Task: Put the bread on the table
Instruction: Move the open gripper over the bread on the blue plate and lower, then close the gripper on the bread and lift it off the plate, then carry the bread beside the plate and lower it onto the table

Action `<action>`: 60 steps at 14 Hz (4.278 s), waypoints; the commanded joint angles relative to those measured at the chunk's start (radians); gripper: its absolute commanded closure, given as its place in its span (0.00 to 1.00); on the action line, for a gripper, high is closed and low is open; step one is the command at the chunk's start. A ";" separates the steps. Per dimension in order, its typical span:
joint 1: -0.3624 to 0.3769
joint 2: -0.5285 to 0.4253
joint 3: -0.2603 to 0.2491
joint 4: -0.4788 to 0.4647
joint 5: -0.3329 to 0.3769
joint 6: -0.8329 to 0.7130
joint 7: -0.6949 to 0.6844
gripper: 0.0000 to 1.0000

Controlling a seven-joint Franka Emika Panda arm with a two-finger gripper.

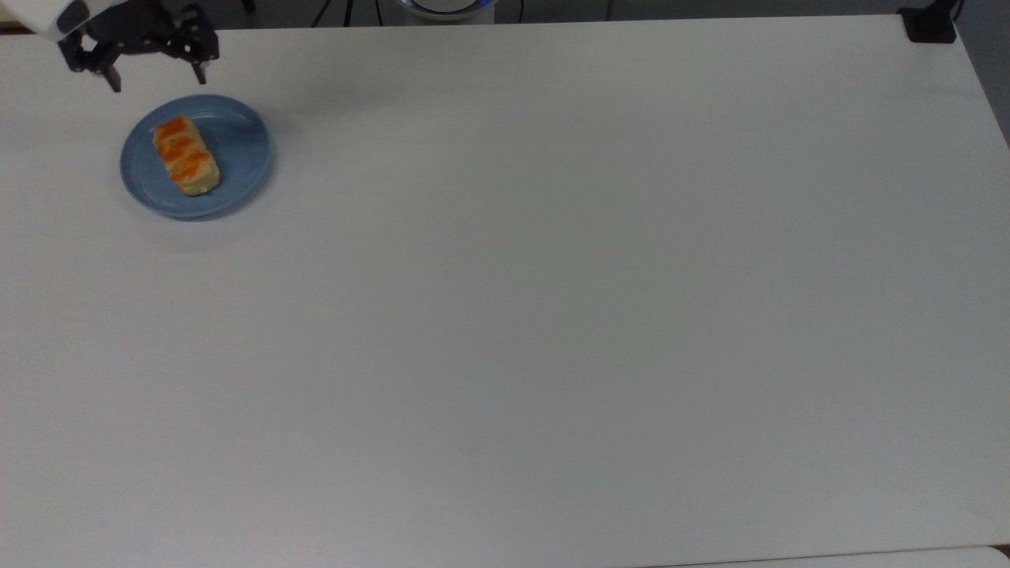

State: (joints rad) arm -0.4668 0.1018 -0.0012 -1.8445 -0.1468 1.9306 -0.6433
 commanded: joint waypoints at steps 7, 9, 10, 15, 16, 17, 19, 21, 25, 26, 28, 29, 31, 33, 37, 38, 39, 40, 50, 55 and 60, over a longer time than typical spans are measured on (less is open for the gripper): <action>-0.062 0.193 0.007 -0.056 -0.076 0.251 -0.090 0.00; -0.055 0.191 0.010 -0.073 -0.076 0.252 -0.087 0.00; -0.055 0.190 0.013 -0.081 -0.076 0.251 -0.084 0.00; -0.064 0.138 0.017 -0.068 -0.063 0.138 -0.143 0.00; -0.067 0.122 0.017 -0.067 -0.060 0.110 -0.165 0.00; -0.070 0.112 0.015 -0.068 -0.059 0.088 -0.180 0.00; -0.067 0.119 0.015 -0.071 -0.059 0.088 -0.179 0.00; -0.059 0.140 0.017 -0.079 -0.059 0.106 -0.176 0.02; -0.058 0.173 0.017 -0.093 -0.059 0.195 -0.170 0.10; -0.058 0.180 0.017 -0.097 -0.059 0.220 -0.168 0.12; -0.058 0.185 0.017 -0.098 -0.059 0.234 -0.168 0.19; -0.058 0.188 0.017 -0.099 -0.059 0.246 -0.168 0.26; -0.058 0.193 0.017 -0.105 -0.059 0.255 -0.168 0.45; -0.056 0.191 0.017 -0.105 -0.059 0.249 -0.167 0.60; -0.053 0.165 0.020 -0.082 -0.059 0.167 -0.141 0.70; -0.046 0.151 0.020 -0.059 -0.056 0.139 -0.106 0.70; -0.039 0.150 0.020 -0.032 -0.037 0.113 -0.078 0.70; -0.029 0.154 0.020 0.009 0.001 0.091 -0.056 0.70; 0.085 0.407 0.007 0.329 0.139 0.247 0.321 0.70; 0.086 0.486 0.004 0.324 0.124 0.406 0.360 0.52; 0.088 0.480 0.007 0.327 0.070 0.404 0.372 0.00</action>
State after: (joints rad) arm -0.3924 0.5899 0.0166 -1.5294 -0.0571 2.3358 -0.2960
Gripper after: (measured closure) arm 0.335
